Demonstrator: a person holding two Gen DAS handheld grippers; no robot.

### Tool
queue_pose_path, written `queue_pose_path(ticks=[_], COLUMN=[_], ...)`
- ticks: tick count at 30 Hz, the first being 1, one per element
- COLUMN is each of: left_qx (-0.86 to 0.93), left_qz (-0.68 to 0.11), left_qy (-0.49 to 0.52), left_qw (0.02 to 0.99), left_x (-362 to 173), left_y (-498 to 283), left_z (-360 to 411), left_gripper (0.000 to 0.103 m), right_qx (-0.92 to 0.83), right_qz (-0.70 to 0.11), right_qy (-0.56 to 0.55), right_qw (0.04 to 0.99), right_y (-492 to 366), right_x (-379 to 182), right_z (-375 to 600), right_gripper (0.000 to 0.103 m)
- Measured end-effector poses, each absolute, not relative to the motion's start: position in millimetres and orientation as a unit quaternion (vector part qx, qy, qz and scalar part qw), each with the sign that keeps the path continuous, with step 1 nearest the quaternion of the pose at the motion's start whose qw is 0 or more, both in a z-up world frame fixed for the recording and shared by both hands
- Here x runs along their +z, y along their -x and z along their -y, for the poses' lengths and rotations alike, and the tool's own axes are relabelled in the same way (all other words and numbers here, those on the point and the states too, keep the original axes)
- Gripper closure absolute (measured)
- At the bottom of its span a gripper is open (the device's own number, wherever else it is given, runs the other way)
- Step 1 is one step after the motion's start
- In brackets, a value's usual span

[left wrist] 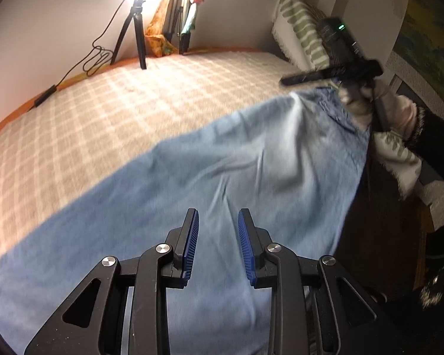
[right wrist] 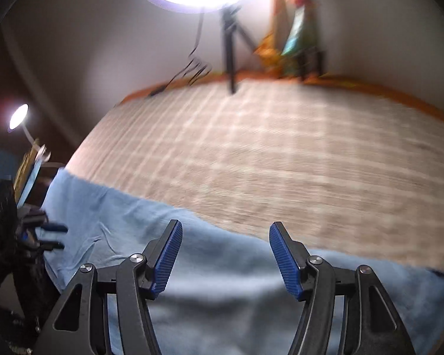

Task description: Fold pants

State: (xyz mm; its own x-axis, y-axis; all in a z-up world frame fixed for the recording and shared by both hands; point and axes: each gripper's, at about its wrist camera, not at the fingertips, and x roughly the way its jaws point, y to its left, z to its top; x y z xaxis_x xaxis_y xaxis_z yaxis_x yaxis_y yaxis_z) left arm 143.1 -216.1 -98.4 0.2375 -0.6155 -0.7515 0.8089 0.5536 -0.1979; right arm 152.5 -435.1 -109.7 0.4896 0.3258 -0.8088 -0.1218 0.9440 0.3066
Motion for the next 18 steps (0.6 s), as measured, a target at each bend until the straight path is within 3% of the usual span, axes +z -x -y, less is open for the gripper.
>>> queue_pose_path(ticks=[9, 10, 11, 14, 16, 18], left_qx=[-0.467, -0.468, -0.469, -0.471, -0.474, -0.477], left_qz=[-0.420, -0.421, -0.422, -0.421, -0.419, -0.413], left_qy=[-0.082, -0.077, -0.074, -0.068, -0.066, -0.063], left_qw=[0.774, 0.773, 0.773, 0.772, 0.772, 0.773], left_x=[-103.2, -103.6, -103.8, -102.5, -100.3, -96.0], left_y=[-181.9, -185.6, -188.8, -195.5, -199.1, -201.9], left_z=[245.2, 247.3, 249.9, 258.2, 265.3, 273.1], left_gripper=[0.078, 0.077, 0.078, 0.077, 0.078, 0.077], right_qx=[0.197, 0.203, 0.211, 0.215, 0.210, 0.204], right_qz=[-0.541, -0.543, -0.543, -0.545, -0.542, -0.523], right_qy=[-0.077, -0.076, -0.076, -0.059, -0.043, -0.015], right_qw=[0.814, 0.811, 0.809, 0.808, 0.813, 0.827], right_y=[-184.1, -183.5, -183.1, -178.0, -171.1, -157.7], right_x=[-151.1, -151.6, -151.3, -148.0, -144.6, -133.7], right_z=[405.2, 403.6, 403.9, 398.7, 395.7, 389.5], right_gripper=[0.039, 0.045, 0.060, 0.078, 0.088, 0.091])
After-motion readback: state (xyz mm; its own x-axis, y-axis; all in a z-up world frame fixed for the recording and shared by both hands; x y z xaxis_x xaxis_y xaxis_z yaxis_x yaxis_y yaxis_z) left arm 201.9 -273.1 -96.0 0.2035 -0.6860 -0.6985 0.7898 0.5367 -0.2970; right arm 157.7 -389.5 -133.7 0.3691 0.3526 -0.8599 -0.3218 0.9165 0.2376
